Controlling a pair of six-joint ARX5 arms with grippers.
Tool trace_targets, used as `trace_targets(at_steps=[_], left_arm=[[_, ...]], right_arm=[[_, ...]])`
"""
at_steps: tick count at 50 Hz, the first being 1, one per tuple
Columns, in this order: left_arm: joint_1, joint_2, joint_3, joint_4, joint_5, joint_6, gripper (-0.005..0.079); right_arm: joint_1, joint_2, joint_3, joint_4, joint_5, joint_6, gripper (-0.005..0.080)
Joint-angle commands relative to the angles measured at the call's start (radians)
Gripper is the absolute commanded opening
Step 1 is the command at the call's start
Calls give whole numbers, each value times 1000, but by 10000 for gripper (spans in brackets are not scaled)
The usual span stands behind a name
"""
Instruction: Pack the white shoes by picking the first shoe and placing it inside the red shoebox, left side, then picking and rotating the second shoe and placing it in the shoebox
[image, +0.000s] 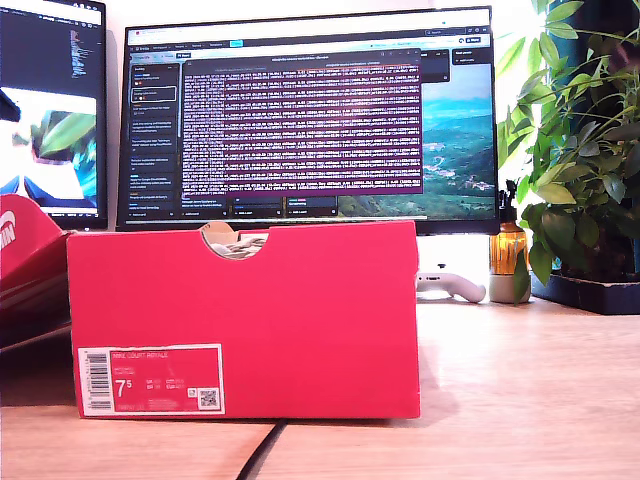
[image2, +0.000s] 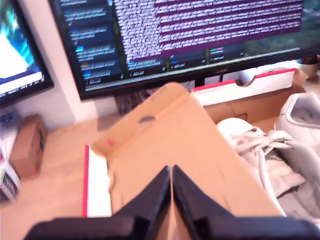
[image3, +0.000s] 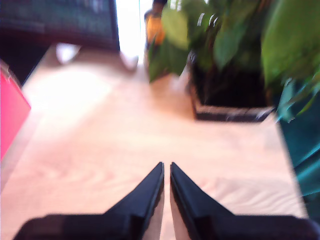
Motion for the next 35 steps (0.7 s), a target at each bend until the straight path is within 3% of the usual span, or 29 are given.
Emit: trace_targets(at_steps=[1,19,35], left_arm=[[3,-19,-36,19,-2,-10,-19],[3,-147,-153,107,-56,-90,-19],[3,-206,-220,110,-82,-84,-19]], right_arm=[[-3,-40,-41,33,-18,-15,-12],[-3,-169,-282,230,-30,16,-12],[-12,-283,-413,355,-35,30,-12]])
